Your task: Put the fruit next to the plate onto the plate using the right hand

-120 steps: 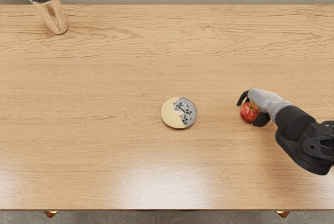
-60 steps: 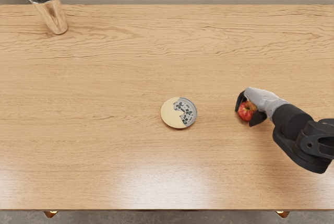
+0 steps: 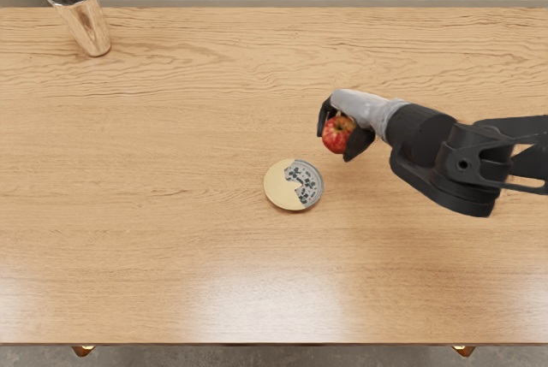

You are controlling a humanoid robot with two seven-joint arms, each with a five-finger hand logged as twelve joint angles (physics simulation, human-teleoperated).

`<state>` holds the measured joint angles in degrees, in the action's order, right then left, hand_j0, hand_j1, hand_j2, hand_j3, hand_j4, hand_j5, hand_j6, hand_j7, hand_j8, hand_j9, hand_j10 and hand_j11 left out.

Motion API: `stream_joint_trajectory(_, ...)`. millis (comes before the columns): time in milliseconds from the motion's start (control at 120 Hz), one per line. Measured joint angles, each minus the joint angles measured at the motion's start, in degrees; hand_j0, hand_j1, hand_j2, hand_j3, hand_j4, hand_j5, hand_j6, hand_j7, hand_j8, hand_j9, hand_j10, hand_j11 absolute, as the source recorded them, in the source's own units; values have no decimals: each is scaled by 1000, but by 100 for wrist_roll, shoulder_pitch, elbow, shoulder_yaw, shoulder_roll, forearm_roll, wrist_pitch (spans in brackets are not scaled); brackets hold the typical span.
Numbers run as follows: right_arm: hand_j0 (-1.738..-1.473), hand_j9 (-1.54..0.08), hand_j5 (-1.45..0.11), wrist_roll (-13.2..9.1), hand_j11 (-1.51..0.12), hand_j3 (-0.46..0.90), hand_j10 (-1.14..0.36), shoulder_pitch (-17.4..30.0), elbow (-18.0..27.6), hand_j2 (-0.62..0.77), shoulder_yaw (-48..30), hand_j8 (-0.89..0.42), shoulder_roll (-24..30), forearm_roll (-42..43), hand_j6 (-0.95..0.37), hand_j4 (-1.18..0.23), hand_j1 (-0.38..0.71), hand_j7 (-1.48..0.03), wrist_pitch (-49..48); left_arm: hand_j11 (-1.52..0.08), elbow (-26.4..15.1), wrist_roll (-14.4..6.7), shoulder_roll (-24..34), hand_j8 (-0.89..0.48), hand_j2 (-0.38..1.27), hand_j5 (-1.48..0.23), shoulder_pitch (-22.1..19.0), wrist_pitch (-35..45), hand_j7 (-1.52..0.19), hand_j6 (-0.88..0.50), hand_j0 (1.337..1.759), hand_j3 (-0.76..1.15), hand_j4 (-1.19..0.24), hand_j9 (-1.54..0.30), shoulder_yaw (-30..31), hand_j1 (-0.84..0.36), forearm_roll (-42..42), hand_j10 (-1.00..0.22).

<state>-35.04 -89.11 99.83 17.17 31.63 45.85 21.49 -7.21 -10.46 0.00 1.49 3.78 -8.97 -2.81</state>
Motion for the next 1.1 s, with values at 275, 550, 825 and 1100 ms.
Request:
stream_joint_trajectory(275,-1651,-975,-996,4,-972,0,-569,-124,-71,193,-138,-306,-889,-312,-355,-607,306,-951,27,0,0,0,0,-1,0,0,0,0,0,-1,1658,0,-1,0,0,349,0,0)
stream_joint_trajectory(550,-1649,-1016,-1034,3,-1015,0,-548,125,-265,209,-201,-284,-1244,-284,-336,-594,317,-982,44,0,0,0,0,-1,0,0,0,0,0,-1,1658,0,-1,0,0,349,0,0)
stream_joint_trajectory(825,-1652,-653,-664,3,-650,0,-334,500,-534,145,-205,-167,-1281,-71,-204,-359,81,-628,50,0,0,0,0,-1,0,0,0,0,0,-1,1658,0,-1,0,0,349,0,0)
stream_joint_trajectory(1100,-1656,-170,-173,4,-169,0,-87,623,-555,38,-941,-44,-1327,-600,-54,-94,-238,-163,-76,0,0,0,0,-1,0,0,0,0,0,-1,1658,0,-1,0,0,349,0,0)
